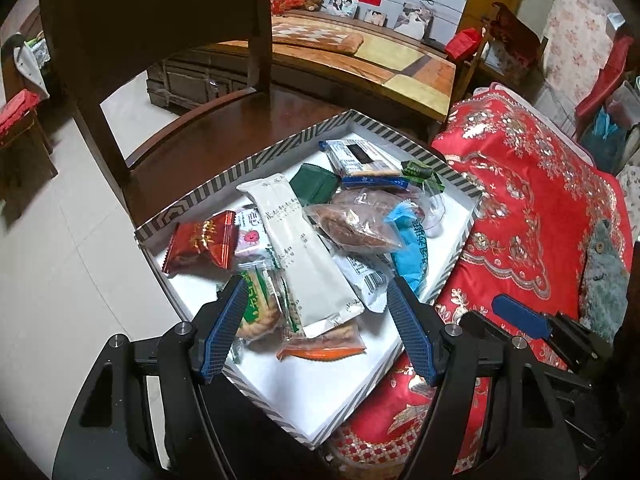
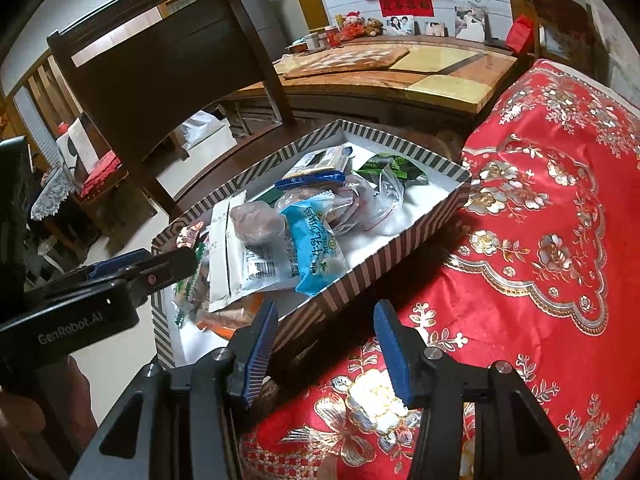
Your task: Organize snacks
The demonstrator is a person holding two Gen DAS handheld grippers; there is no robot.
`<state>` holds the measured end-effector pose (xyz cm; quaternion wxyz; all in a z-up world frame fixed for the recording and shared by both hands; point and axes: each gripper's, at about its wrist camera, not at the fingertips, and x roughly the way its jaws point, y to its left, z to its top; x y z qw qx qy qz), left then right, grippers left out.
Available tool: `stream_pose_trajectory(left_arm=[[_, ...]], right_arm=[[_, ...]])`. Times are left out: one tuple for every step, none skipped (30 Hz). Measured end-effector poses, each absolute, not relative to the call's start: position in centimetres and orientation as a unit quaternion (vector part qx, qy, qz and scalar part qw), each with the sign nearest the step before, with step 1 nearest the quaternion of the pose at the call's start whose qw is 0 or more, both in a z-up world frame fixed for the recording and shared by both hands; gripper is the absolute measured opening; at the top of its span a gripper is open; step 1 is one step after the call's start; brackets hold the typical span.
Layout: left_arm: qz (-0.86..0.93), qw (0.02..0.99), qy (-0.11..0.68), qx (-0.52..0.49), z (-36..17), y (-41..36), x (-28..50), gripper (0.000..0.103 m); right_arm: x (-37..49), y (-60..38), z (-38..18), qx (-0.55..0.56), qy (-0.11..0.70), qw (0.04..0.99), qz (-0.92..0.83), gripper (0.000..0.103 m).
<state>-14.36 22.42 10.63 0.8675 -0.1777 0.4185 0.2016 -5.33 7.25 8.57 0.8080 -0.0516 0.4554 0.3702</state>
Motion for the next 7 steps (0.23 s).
stream_pose_trajectory(left_arm=[[0.205, 0.869, 0.414, -0.177, 10.63, 22.5, -14.43, 0.072], [0.207, 0.871, 0.41, -0.174, 10.63, 22.54, -14.52, 0.072], [0.209, 0.873, 0.407, -0.17, 10.65, 22.5, -14.58, 0.072], [0.212, 0.873, 0.406, -0.167, 10.67, 22.5, -14.57, 0.072], [0.213, 0.873, 0.407, -0.164, 10.64, 22.49, -14.55, 0.072], [0.212, 0.873, 0.408, -0.164, 10.6, 22.43, -14.51, 0.072], [0.212, 0.872, 0.409, -0.165, 10.62, 22.44, -14.5, 0.072]], right_arm=[[-5.33, 7.18, 8.51, -0.05, 0.456, 0.808, 0.37, 0.048], [-5.29, 7.08, 8.46, -0.049, 0.457, 0.808, 0.369, 0.048], [-5.28, 6.99, 8.43, -0.048, 0.457, 0.808, 0.368, 0.048], [-5.25, 6.89, 8.42, -0.047, 0.457, 0.809, 0.367, 0.048], [-5.22, 6.76, 8.42, -0.047, 0.457, 0.809, 0.367, 0.048], [-5.14, 6.63, 8.44, -0.046, 0.457, 0.809, 0.366, 0.048], [-5.06, 6.47, 8.42, -0.044, 0.457, 0.81, 0.365, 0.048]])
